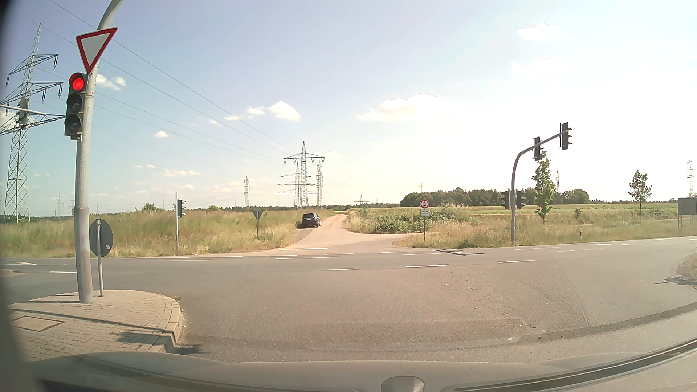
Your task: Follow the waypoints while adhering to traffic rules and regulations
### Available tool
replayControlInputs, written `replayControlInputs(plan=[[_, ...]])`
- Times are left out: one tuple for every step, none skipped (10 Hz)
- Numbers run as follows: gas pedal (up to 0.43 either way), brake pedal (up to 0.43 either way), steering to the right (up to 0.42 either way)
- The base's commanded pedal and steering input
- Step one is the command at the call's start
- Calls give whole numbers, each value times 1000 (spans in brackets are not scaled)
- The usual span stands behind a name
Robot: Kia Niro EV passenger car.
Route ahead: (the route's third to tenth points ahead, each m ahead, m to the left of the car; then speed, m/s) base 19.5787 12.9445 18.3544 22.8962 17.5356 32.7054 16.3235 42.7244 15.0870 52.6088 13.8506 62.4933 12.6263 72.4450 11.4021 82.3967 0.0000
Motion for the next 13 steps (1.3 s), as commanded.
replayControlInputs(plan=[[0, 323, -20], [0, 329, -20], [0, 372, -20], [0, 415, -19], [0, 433, -20], [0, 445, -20], [0, 451, -20], [0, 457, -20], [0, 463, -20], [0, 463, -20], [0, 451, -20], [0, 421, -19], [0, 415, -20]])
